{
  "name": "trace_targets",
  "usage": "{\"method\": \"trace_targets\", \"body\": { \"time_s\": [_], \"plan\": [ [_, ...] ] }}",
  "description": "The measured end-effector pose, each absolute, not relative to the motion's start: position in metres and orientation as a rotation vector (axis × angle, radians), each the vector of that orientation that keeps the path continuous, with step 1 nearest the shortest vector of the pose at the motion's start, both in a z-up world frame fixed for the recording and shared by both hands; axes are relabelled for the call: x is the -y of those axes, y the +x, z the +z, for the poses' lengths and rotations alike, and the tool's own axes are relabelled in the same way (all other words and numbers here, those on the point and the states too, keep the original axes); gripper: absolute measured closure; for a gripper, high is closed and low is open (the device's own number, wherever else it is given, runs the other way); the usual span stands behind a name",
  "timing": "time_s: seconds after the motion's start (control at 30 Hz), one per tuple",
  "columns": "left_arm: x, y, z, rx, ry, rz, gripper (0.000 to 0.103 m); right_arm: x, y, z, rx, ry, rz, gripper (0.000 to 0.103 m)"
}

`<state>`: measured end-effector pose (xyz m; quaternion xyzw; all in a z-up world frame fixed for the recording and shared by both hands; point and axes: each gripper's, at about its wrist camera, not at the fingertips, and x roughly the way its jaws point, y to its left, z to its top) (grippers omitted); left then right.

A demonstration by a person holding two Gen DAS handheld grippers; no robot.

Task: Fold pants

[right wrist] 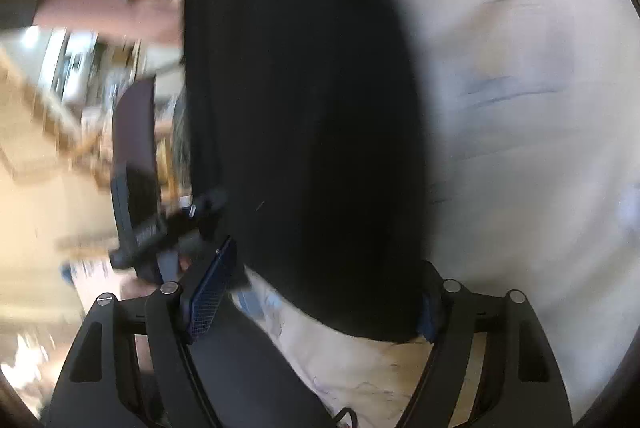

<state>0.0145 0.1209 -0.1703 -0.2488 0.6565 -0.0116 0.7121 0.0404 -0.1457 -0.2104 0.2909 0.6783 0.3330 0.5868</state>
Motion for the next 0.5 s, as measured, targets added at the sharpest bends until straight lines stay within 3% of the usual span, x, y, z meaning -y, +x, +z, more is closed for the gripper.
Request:
{"method": "trace_targets", "body": {
  "time_s": [0.17,0.2,0.27,0.43,0.5],
  "plan": [
    [-0.129,0.012,-0.164,-1.445,-0.599,-0.036,0.029,0.147,0.042,-0.22,-1.617,0.681,0.712,0.024],
    [-0.133,0.012,-0.168,-1.46,-0.605,-0.015,0.029,0.153,0.04,-0.216,-1.609,0.649,0.691,0.03],
    [-0.143,0.013,-0.175,-1.462,-0.644,0.006,0.029,0.162,0.031,-0.214,-1.584,0.627,0.629,0.033],
    [-0.133,0.013,-0.167,-1.472,-0.595,-0.029,0.03,0.151,0.026,-0.222,-1.654,0.827,0.837,0.031],
    [-0.127,0.013,-0.162,-1.476,-0.598,-0.075,0.036,0.141,0.026,-0.218,-1.642,0.77,0.854,0.031]
  ]
}}
